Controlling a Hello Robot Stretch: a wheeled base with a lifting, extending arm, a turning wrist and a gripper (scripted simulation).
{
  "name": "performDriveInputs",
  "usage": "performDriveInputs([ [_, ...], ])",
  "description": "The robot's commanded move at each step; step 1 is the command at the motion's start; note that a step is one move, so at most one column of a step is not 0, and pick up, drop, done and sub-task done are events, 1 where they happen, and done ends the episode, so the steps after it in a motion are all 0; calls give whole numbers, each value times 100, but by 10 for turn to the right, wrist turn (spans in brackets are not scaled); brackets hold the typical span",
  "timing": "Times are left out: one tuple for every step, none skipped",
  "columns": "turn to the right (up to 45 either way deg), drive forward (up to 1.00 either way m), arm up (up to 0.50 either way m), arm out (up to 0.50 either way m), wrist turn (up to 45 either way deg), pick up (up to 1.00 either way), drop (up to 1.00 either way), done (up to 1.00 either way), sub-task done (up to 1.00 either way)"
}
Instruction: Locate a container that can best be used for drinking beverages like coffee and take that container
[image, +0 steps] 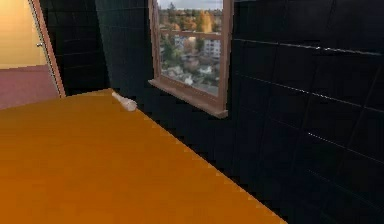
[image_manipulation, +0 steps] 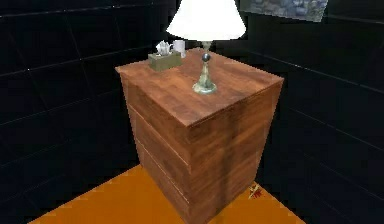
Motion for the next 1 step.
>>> performDriveInputs([
  [450,0,0,0,0,0,0,0,0],
])
